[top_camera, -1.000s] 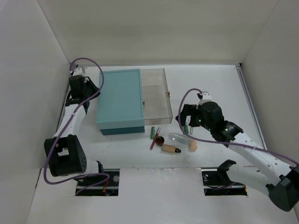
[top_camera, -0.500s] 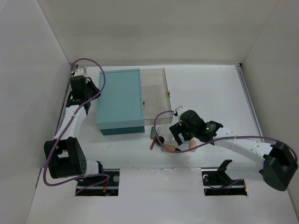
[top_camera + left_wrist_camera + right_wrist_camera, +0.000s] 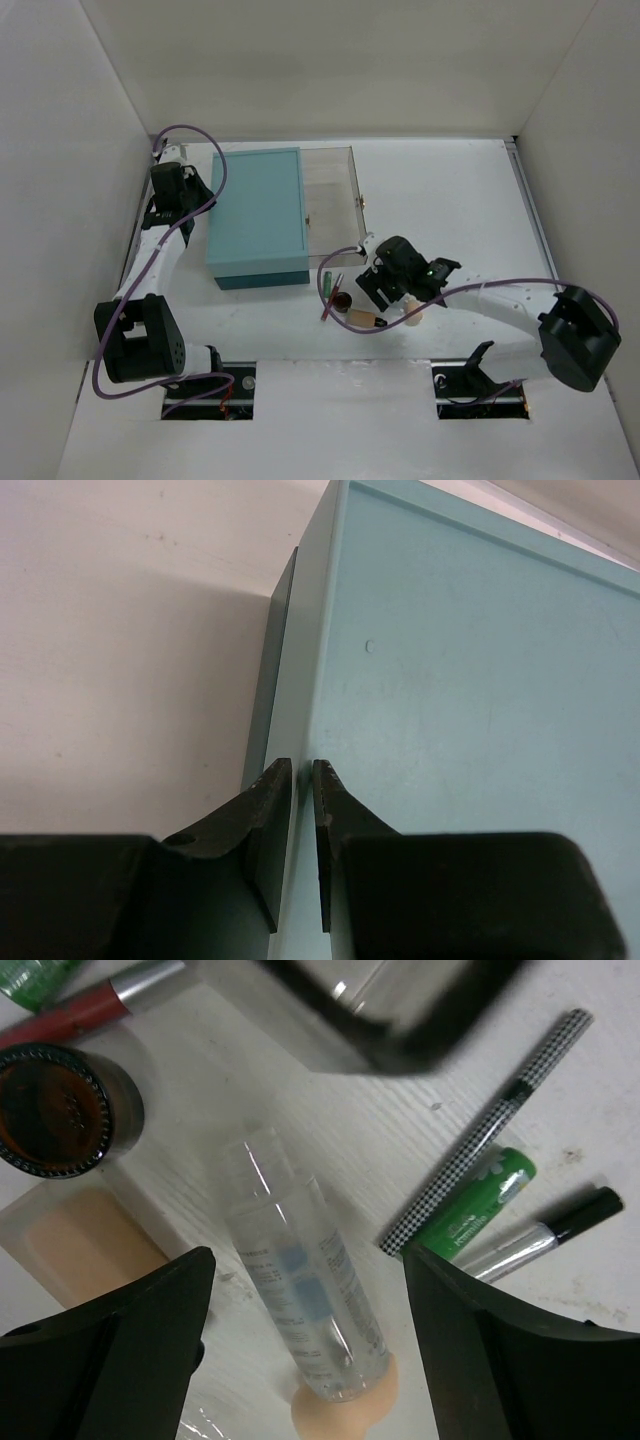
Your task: Organize the makeup
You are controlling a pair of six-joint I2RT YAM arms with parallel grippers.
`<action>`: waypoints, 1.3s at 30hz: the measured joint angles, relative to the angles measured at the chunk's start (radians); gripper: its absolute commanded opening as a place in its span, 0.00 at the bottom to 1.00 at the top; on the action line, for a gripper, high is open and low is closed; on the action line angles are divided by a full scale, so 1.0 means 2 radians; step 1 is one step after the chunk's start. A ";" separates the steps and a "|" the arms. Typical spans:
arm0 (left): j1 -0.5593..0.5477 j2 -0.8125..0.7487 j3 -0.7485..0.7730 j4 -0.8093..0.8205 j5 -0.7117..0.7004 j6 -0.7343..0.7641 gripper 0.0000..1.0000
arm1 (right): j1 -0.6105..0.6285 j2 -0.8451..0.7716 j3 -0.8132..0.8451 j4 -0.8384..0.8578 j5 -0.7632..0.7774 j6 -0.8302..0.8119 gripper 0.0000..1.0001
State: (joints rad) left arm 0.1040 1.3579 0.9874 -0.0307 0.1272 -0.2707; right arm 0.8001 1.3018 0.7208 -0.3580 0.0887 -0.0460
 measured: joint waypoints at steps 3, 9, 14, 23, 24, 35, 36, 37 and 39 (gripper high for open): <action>0.000 0.000 0.000 0.000 0.000 0.000 0.13 | 0.000 0.019 -0.002 0.001 -0.010 -0.004 0.76; 0.000 0.000 0.000 0.000 -0.001 0.000 0.13 | 0.000 0.035 -0.002 0.018 -0.027 -0.007 0.64; 0.000 -0.001 0.000 -0.001 -0.002 0.001 0.13 | 0.000 0.064 0.010 0.037 -0.040 -0.009 0.63; 0.001 -0.006 0.000 -0.011 -0.003 0.002 0.13 | 0.011 0.086 0.036 0.010 -0.022 -0.002 0.67; 0.001 -0.007 0.000 -0.011 -0.003 0.002 0.13 | 0.013 0.086 0.040 0.002 -0.017 0.000 0.69; 0.001 -0.010 -0.003 -0.010 -0.004 0.002 0.13 | 0.017 0.085 0.048 -0.028 -0.002 0.017 0.73; 0.001 -0.010 -0.003 -0.010 -0.005 0.002 0.13 | 0.017 0.085 0.048 -0.028 -0.002 0.018 0.72; 0.001 -0.010 -0.003 -0.011 -0.005 0.003 0.13 | 0.016 0.085 0.048 -0.029 -0.001 0.018 0.68; 0.001 -0.011 -0.003 -0.012 -0.005 0.003 0.13 | 0.016 0.083 0.048 -0.031 -0.001 0.018 0.64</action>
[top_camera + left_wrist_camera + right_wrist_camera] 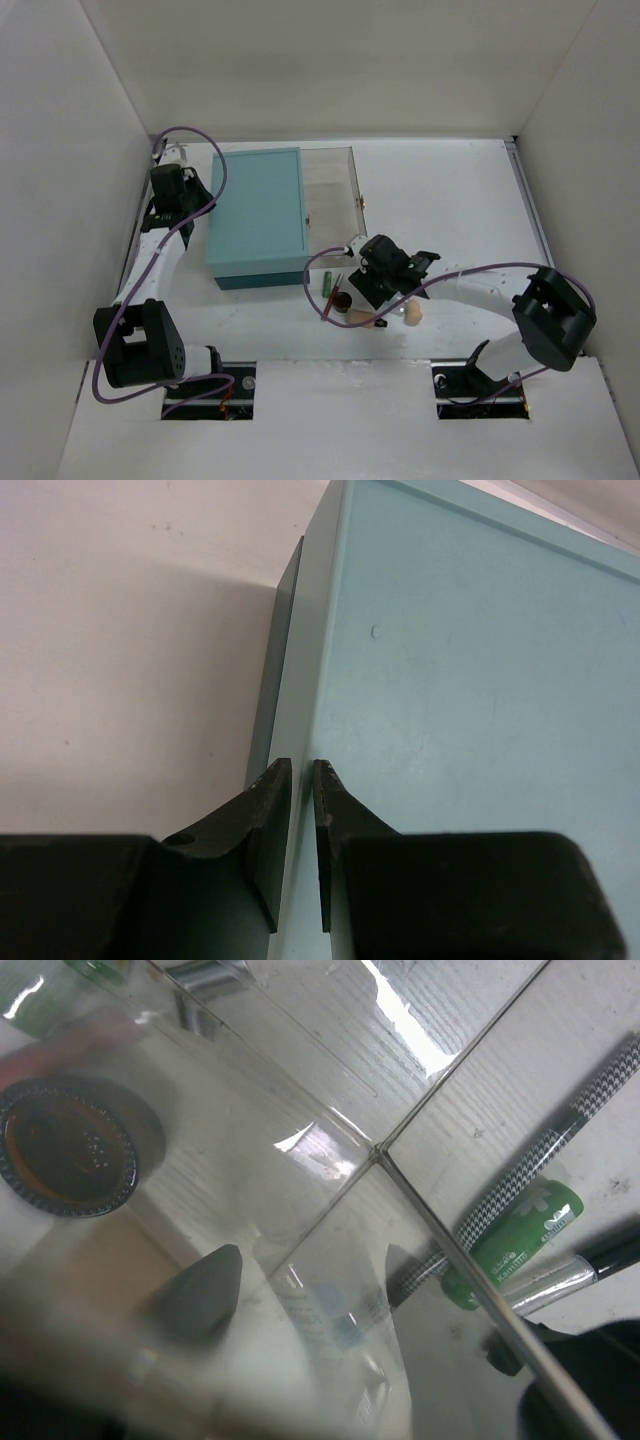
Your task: Organize the makeup
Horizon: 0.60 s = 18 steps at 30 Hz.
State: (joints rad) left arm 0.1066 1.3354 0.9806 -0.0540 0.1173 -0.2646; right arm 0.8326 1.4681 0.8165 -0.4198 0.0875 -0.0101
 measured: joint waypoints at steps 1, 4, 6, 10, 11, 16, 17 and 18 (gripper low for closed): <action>0.000 -0.001 -0.001 0.000 0.000 0.000 0.13 | 0.000 -0.001 0.000 -0.001 0.000 0.000 0.61; 0.000 -0.005 -0.003 -0.002 -0.001 0.001 0.13 | 0.000 -0.001 0.000 -0.003 0.002 0.000 0.46; 0.000 -0.005 -0.003 -0.003 -0.001 0.001 0.13 | 0.000 -0.004 0.000 -0.005 0.003 0.000 0.35; 0.000 -0.005 -0.003 -0.004 -0.002 0.001 0.13 | 0.005 -0.014 -0.001 -0.017 0.005 0.000 0.20; 0.000 -0.005 -0.003 -0.004 -0.003 0.001 0.13 | 0.006 -0.019 -0.003 -0.021 0.006 0.002 0.18; 0.000 -0.006 -0.003 -0.004 -0.003 0.001 0.13 | 0.015 -0.064 -0.017 -0.049 0.010 0.003 0.06; 0.000 -0.006 -0.003 -0.005 -0.003 0.001 0.13 | 0.017 -0.075 -0.019 -0.053 0.011 0.003 0.05; 0.000 -0.006 -0.003 -0.005 -0.003 0.001 0.13 | 0.019 -0.087 -0.021 -0.056 0.013 0.003 0.03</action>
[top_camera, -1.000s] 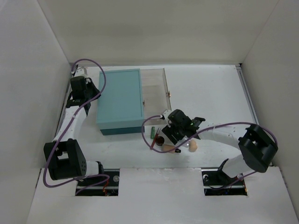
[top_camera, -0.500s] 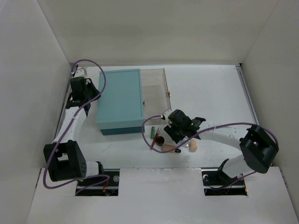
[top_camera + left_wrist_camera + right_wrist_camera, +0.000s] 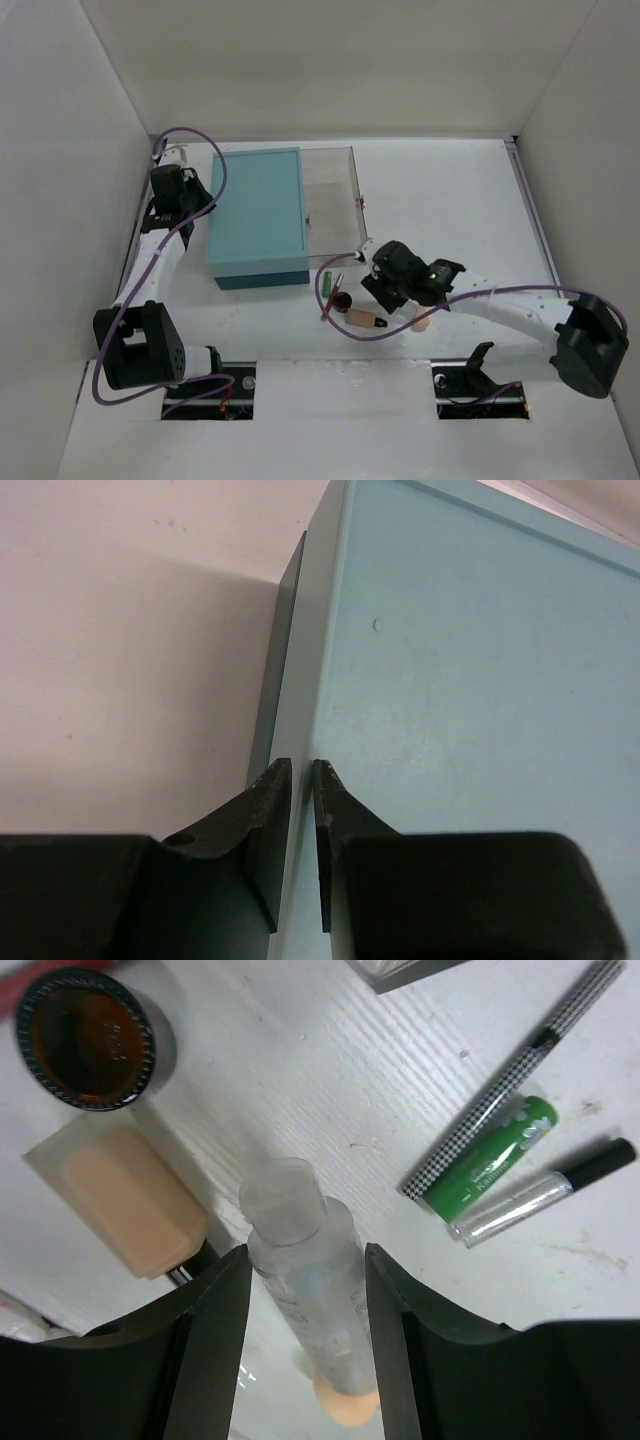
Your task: Organize the makeup
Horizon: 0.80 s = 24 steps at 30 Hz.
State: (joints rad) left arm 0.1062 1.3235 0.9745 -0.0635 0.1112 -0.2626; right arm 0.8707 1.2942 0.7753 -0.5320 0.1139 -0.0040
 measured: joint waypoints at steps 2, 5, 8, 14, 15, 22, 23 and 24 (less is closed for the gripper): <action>0.000 -0.001 0.000 -0.001 0.000 0.000 0.13 | 0.005 -0.026 0.000 -0.004 0.005 0.000 0.01; 0.000 -0.002 0.000 -0.004 -0.001 0.000 0.13 | 0.014 -0.064 0.001 -0.003 0.008 -0.002 0.00; 0.000 -0.002 0.000 -0.004 -0.002 0.000 0.13 | 0.018 -0.095 0.005 -0.002 0.009 -0.010 0.00; -0.001 -0.002 0.000 -0.004 -0.002 0.000 0.13 | 0.020 -0.130 0.031 0.024 0.011 -0.038 0.00; -0.001 -0.002 0.000 -0.004 -0.002 0.000 0.13 | 0.020 -0.134 0.038 0.031 0.011 -0.045 0.00; -0.001 -0.002 0.000 -0.004 -0.003 0.000 0.13 | -0.015 -0.123 0.122 0.094 -0.014 -0.109 0.00; -0.001 -0.002 0.000 -0.004 -0.003 0.000 0.13 | -0.025 -0.115 0.134 0.108 -0.022 -0.114 0.00; -0.001 -0.002 0.000 -0.004 -0.003 0.000 0.13 | -0.035 -0.105 0.148 0.123 -0.031 -0.118 0.00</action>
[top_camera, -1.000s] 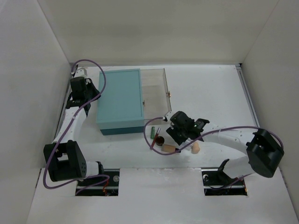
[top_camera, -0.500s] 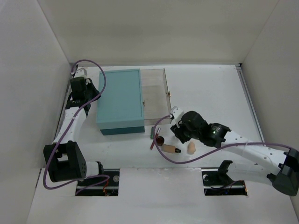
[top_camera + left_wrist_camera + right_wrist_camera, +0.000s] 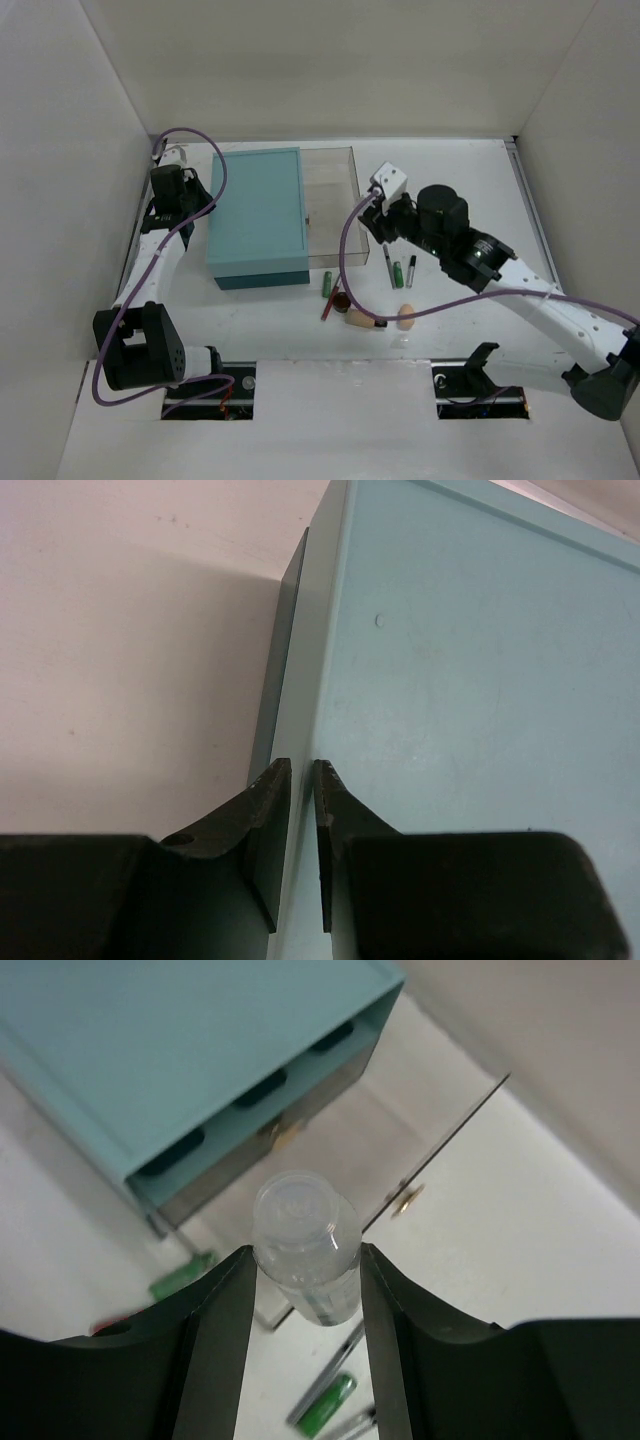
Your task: Organize the makeup
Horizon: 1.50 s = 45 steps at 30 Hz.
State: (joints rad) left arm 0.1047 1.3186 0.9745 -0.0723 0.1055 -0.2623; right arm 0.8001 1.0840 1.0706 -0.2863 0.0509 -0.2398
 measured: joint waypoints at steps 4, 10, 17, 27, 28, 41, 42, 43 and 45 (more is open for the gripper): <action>0.000 0.000 0.000 0.000 0.000 0.000 0.13 | -0.034 0.059 0.040 0.058 -0.047 -0.002 0.00; 0.000 0.000 0.000 0.000 0.000 0.000 0.13 | -0.043 0.165 0.061 0.106 -0.098 0.008 0.00; 0.000 0.000 0.000 0.000 0.000 0.000 0.14 | -0.068 0.267 0.113 0.092 -0.126 0.046 0.00; 0.001 0.000 0.000 0.000 0.000 0.000 0.14 | -0.110 0.403 0.282 0.027 -0.135 0.118 0.11; 0.001 0.000 0.000 0.000 0.000 0.000 0.14 | -0.109 0.414 0.289 0.018 -0.136 0.122 0.15; 0.001 0.001 0.000 0.000 0.000 0.000 0.15 | -0.108 0.404 0.302 -0.022 -0.098 0.163 0.99; 0.001 0.001 0.000 0.000 0.000 0.000 0.15 | -0.108 0.391 0.293 -0.022 -0.091 0.162 1.00; 0.001 0.001 0.000 0.000 0.000 0.000 0.15 | -0.108 0.374 0.281 -0.023 -0.085 0.161 1.00; 0.001 0.001 0.000 0.000 -0.001 0.000 0.15 | -0.107 0.333 0.249 -0.021 -0.073 0.161 1.00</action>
State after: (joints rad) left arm 0.1066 1.3197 0.9745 -0.0723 0.1043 -0.2623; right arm 0.5869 1.7504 1.5688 -0.3286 -0.0944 0.0814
